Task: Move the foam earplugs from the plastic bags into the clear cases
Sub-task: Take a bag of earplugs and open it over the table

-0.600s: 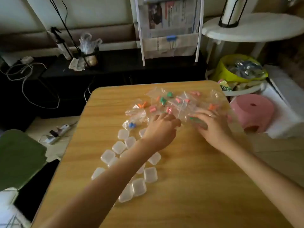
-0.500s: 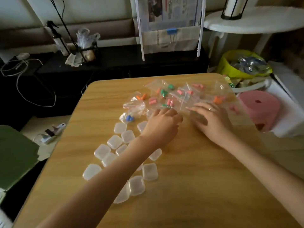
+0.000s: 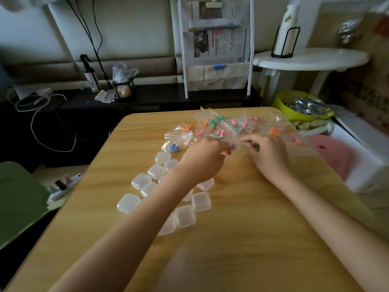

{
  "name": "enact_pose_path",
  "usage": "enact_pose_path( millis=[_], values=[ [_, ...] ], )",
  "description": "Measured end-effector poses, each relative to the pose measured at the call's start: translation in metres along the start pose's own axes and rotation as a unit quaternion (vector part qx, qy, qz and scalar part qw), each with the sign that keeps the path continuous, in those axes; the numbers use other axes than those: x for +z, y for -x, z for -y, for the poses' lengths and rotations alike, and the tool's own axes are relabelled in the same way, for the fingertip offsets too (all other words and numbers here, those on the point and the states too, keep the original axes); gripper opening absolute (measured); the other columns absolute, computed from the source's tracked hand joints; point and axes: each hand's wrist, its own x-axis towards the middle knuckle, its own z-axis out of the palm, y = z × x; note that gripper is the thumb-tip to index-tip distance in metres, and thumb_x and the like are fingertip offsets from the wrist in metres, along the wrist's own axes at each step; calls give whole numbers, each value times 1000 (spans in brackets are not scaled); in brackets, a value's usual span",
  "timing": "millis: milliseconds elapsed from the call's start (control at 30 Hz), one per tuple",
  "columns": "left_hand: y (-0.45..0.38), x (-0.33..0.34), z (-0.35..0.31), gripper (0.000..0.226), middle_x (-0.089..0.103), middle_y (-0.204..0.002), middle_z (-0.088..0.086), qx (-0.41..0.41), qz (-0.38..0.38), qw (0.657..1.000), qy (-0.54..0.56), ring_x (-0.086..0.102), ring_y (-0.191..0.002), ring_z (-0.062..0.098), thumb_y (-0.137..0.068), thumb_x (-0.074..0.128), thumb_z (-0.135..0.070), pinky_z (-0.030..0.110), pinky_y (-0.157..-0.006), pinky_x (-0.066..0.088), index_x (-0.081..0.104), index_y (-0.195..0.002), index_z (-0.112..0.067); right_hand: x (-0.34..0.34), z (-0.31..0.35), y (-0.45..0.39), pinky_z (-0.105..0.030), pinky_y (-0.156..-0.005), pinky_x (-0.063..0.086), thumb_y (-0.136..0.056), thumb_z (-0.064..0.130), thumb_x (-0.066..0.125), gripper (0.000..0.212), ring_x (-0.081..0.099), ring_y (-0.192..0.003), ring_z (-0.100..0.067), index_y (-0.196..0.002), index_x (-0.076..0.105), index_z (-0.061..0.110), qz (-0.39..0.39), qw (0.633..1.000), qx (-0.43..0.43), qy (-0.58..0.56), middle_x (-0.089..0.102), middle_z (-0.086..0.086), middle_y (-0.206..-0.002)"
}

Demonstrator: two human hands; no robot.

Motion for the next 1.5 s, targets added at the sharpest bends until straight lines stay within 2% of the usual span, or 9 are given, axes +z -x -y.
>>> enact_pose_path(
  millis=[267, 400, 500, 633, 867, 1067, 1200, 1333, 1500],
  values=[
    [73, 1, -26, 43, 52, -133, 0, -72, -106, 980, 149, 51, -119, 15, -93, 56, -21, 29, -99, 42, 48, -135, -16, -39, 43, 63, -21, -67, 47, -83, -1, 67, 14, 66, -78, -14, -87, 69, 12, -45, 984, 50, -167, 71, 2, -82],
    [89, 0, -39, 63, 54, -128, -1, -205, -86, 873, 434, 54, -116, 14, -86, 68, -27, 35, -99, 47, 41, -140, -10, -70, 81, 92, -20, -74, 54, -90, 1, 60, 14, 70, -87, -15, -99, 64, 11, 39, 842, 229, -487, 74, -3, -91],
    [104, -4, -47, 31, 68, -92, 11, -259, -75, 763, 587, 65, -77, 14, -86, 68, -14, 27, -76, 57, 62, -113, 0, -86, 95, 106, -32, -75, 56, -93, -1, 52, 19, 71, -91, -27, -105, 59, 12, 87, 754, 296, -579, 72, -10, -99],
    [124, -12, -58, 9, 65, -77, 10, -237, -106, 779, 570, 62, -62, 12, -83, 69, -2, 19, -60, 55, 63, -89, -2, -108, 95, 110, -52, -82, 52, -97, 6, 35, 28, 66, -89, -29, -112, 58, 7, 181, 670, 330, -640, 68, -17, -108],
    [130, -7, -61, 22, 65, -91, 5, -208, -202, 819, 495, 67, -76, 17, -76, 77, -10, 27, -64, 57, 60, -89, -13, -110, 83, 109, -31, -72, 57, -88, 13, 64, 16, 64, -79, -14, -99, 72, 3, 118, 808, 303, -491, 71, 0, -81],
    [123, -7, -57, 19, 63, -84, -6, -97, -266, 902, 325, 60, -77, 9, -78, 76, -22, 23, -68, 52, 58, -82, -21, -110, 82, 99, -31, -65, 60, -82, 3, 70, 15, 67, -66, -17, -95, 69, -4, 41, 775, 341, -531, 69, -10, -75],
    [113, -6, -71, 17, 68, -78, -2, -68, -136, 851, 503, 66, -77, 19, -77, 75, -34, 34, -67, 57, 64, -80, -21, -97, 101, 105, -37, -72, 60, -81, 5, 71, 9, 72, -78, -23, -88, 69, 0, 75, 785, 329, -519, 73, -14, -84],
    [112, -2, -63, 12, 69, -71, 6, -119, -137, 828, 530, 69, -71, 18, -81, 73, -18, 34, -70, 58, 63, -78, -12, -84, 113, 117, -38, -66, 57, -73, 20, 78, 30, 68, -64, -25, -71, 57, -2, 53, 861, 257, -435, 68, -13, -65],
    [118, -2, -49, 7, 70, -70, 6, -153, -132, 816, 542, 69, -68, 15, -85, 68, -9, 26, -65, 57, 65, -79, -6, -71, 116, 108, -27, -60, 54, -74, 5, 78, 20, 67, -63, -18, -77, 59, 11, 75, 905, 156, -389, 69, -8, -67]
  ],
)
